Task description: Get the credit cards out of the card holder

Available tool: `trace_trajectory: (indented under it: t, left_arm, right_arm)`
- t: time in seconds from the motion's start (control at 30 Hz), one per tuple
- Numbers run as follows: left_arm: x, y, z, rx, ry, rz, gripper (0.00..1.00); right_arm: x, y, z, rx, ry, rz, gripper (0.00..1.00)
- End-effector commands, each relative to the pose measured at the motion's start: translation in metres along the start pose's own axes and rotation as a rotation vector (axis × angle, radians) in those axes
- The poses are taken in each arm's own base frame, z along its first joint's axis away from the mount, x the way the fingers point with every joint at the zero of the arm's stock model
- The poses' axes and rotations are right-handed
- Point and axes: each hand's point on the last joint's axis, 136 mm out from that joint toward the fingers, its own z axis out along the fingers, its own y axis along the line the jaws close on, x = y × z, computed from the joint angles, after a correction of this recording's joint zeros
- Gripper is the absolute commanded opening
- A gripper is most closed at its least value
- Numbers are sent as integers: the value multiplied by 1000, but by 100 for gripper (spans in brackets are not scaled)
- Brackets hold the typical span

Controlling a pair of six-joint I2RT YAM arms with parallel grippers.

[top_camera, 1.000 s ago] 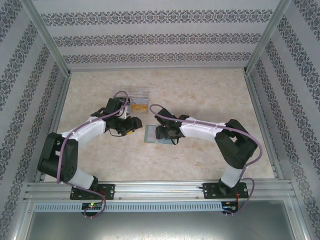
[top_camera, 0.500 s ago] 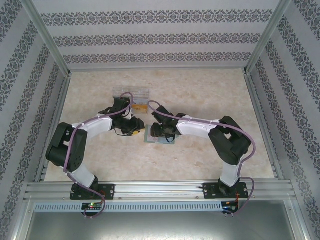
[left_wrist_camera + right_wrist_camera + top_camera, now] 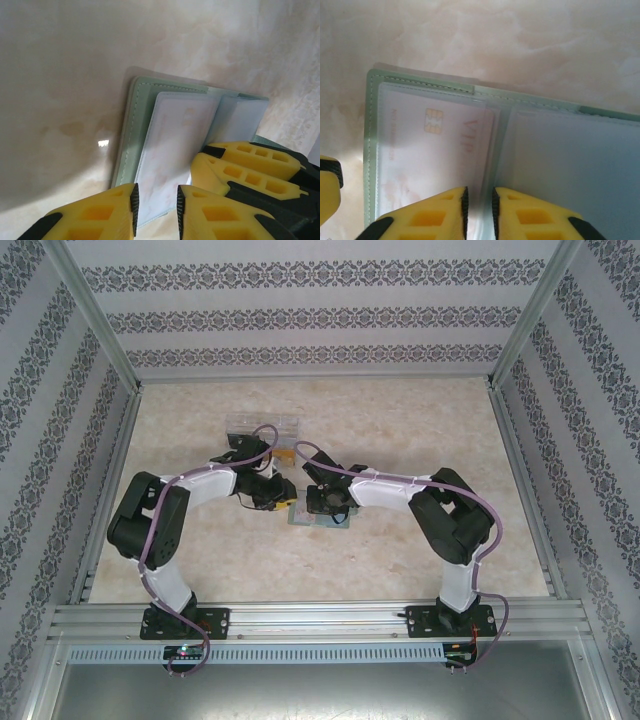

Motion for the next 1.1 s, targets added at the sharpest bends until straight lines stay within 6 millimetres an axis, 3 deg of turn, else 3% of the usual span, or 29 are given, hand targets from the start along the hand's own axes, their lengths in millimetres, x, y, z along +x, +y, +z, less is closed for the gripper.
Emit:
trace_trajectory:
  t: [0.0, 0.47, 0.9, 1.07]
  left_arm:
    - [0, -10, 5, 19, 14, 21, 29]
    - [2, -9, 16, -18, 43, 35, 30]
    - [-1, 3, 17, -91, 30, 63, 41]
    - [1, -4, 23, -52, 61, 71, 36]
  right_arm:
    - [12, -28, 15, 107, 52, 12, 20]
    - [11, -29, 15, 96, 53, 20, 20]
    - [10, -29, 16, 89, 56, 26, 20]
    - [12, -29, 17, 84, 61, 27, 19]
